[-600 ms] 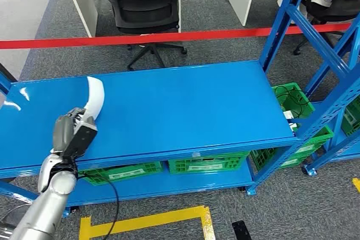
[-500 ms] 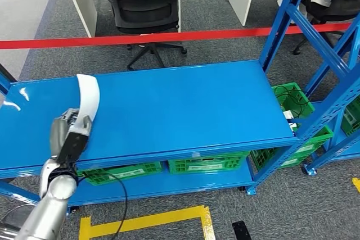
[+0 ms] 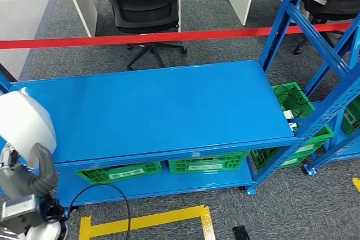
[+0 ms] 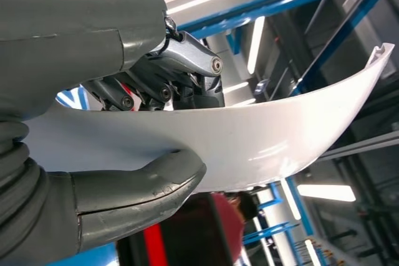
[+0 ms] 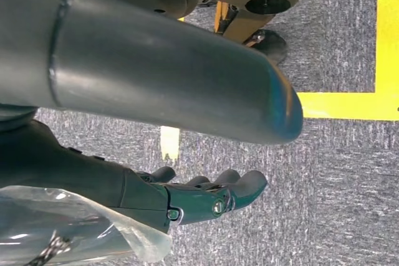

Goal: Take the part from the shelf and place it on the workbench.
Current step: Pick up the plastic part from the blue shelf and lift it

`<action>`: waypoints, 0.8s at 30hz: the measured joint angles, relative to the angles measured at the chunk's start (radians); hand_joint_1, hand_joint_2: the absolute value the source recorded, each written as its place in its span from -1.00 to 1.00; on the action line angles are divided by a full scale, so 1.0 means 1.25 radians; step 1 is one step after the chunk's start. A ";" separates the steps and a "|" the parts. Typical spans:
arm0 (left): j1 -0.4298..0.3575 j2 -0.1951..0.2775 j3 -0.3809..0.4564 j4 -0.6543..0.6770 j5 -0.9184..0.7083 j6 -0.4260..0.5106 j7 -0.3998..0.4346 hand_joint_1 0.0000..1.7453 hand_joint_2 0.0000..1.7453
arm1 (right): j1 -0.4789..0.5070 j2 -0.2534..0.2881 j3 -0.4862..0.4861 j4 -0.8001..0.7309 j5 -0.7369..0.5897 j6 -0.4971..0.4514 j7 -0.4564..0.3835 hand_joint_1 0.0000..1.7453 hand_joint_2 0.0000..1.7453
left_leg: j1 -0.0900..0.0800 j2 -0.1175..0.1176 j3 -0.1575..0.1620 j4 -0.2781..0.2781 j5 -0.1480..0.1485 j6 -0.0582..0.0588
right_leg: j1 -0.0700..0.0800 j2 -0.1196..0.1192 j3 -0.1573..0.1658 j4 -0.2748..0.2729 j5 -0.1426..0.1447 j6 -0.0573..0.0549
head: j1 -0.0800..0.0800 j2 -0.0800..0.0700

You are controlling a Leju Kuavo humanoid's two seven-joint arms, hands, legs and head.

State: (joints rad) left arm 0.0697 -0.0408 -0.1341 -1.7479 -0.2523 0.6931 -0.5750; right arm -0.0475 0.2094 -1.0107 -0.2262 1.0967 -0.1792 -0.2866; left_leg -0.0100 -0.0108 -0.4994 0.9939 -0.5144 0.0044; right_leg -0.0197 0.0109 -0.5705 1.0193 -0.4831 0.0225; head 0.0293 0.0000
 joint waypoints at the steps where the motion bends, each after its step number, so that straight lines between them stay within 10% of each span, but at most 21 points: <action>1: 0.009 0.000 0.001 -0.014 -0.002 0.000 -0.001 1.00 1.00 | 0.000 0.000 0.000 0.000 0.000 0.002 -0.001 -1.00 -1.00 | 0.000 0.000 0.000 0.000 0.000 0.000 | 0.000 0.000 0.000 0.000 0.000 0.000 | 0.000 0.000; 24: 0.000 0.014 -0.003 -0.112 -0.022 0.000 -0.002 1.00 1.00 | 0.002 0.000 -0.006 0.000 0.011 0.018 0.009 -1.00 -1.00 | -0.002 0.000 -0.001 0.006 -0.002 0.003 | -0.002 0.000 0.000 -0.001 0.002 0.003 | 0.000 0.000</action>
State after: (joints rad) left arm 0.0692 -0.0229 -0.1375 -1.8881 -0.2801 0.6931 -0.5770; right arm -0.0455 0.2094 -1.0181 -0.2262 1.1108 -0.1561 -0.2759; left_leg -0.0121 -0.0107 -0.5002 1.0014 -0.5163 0.0076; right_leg -0.0220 0.0109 -0.5703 1.0183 -0.4804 0.0260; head 0.0289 0.0000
